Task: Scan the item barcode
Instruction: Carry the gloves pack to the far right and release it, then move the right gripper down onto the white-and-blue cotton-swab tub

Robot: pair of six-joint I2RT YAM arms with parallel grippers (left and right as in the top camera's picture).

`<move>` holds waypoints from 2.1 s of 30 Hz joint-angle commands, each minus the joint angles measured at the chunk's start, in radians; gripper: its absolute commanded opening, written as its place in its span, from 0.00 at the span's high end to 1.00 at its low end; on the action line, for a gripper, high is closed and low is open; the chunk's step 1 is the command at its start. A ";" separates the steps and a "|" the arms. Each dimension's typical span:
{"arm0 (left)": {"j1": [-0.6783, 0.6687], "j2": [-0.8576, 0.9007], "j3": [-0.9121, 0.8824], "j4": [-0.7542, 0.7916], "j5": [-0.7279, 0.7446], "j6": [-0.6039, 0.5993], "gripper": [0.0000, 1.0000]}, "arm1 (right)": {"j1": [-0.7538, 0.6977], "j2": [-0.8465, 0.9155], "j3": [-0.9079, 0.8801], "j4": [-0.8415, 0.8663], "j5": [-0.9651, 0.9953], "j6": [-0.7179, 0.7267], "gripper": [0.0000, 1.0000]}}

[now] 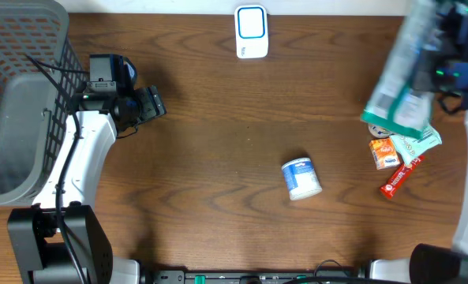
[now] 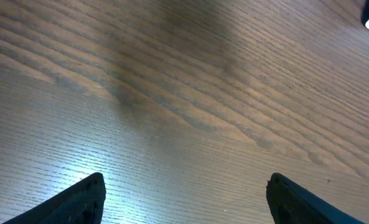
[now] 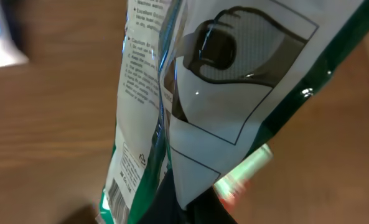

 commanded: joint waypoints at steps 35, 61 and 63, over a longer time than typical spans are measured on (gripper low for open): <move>0.003 -0.003 0.017 0.000 0.002 0.002 0.17 | -0.169 0.082 -0.175 -0.267 -0.573 -0.025 0.01; 0.003 -0.003 0.016 0.045 0.008 0.002 0.02 | 0.636 0.082 -0.611 -0.010 -0.068 0.310 0.16; 0.003 -0.003 0.016 0.051 0.053 0.053 0.02 | 0.681 0.082 -0.625 -0.001 -0.036 0.336 0.13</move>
